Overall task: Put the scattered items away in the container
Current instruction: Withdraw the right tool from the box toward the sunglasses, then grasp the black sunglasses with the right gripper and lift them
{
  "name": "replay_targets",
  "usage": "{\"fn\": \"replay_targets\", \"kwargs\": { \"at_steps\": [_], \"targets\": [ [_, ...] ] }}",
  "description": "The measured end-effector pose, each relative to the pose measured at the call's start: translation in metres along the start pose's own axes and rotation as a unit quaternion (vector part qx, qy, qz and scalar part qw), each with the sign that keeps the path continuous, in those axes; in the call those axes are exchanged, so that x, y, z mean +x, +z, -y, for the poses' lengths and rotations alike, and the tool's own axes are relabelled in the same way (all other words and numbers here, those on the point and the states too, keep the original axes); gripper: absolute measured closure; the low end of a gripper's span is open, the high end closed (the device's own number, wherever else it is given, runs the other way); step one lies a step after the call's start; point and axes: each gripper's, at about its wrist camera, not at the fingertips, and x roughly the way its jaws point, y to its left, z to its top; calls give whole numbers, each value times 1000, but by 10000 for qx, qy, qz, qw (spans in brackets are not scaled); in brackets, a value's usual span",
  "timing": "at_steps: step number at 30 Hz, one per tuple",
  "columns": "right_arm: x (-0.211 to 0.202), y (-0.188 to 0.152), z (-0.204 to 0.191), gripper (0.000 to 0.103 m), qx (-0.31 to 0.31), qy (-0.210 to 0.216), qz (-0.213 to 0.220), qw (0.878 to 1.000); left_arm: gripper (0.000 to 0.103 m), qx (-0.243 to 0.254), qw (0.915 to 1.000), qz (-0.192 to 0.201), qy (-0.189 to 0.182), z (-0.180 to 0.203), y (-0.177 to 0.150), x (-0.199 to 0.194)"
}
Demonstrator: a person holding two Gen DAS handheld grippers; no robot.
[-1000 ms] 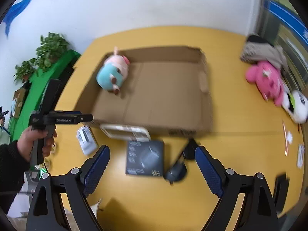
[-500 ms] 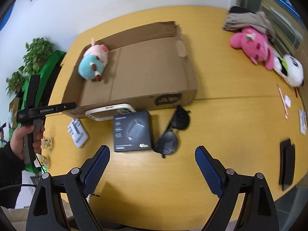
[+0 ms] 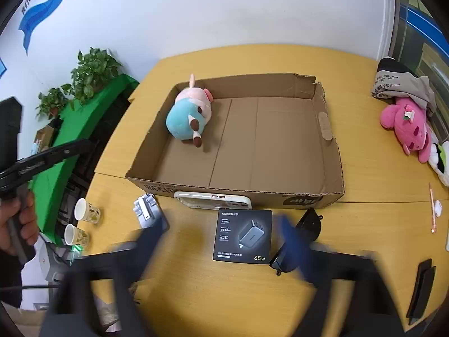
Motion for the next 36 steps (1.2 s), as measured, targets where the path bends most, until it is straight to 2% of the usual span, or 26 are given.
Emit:
{"fn": "replay_targets", "kwargs": {
  "at_steps": [1,2,7,11,16,18,27,36],
  "targets": [
    [0,-1,-2,5,-24,-9,11,10000,34,-26,10000,-27,-27,0,-3,1],
    [1,-3,-3,5,-44,0,-32,10000,31,-35,9999,-54,-122,1,-6,2],
    [14,-26,6,5,130,0,-473,9988,31,-95,9958,-556,-726,16,-32,29],
    [26,-43,19,5,282,88,-782,9965,31,-311,9872,-988,-1212,32,-55,58],
    [49,-55,24,5,105,261,-1076,9938,31,-658,9757,-1391,-1557,47,-78,84],
    [56,-56,24,5,11,358,-1164,9926,31,-669,9738,-1499,-1576,53,-85,90],
    [68,-56,36,5,-398,512,-1275,9897,31,-626,9762,-1742,-1134,81,-87,115],
    [94,-59,84,5,-151,671,-1535,9858,31,-975,9612,-2231,-1296,90,-94,165]
  ]
}}
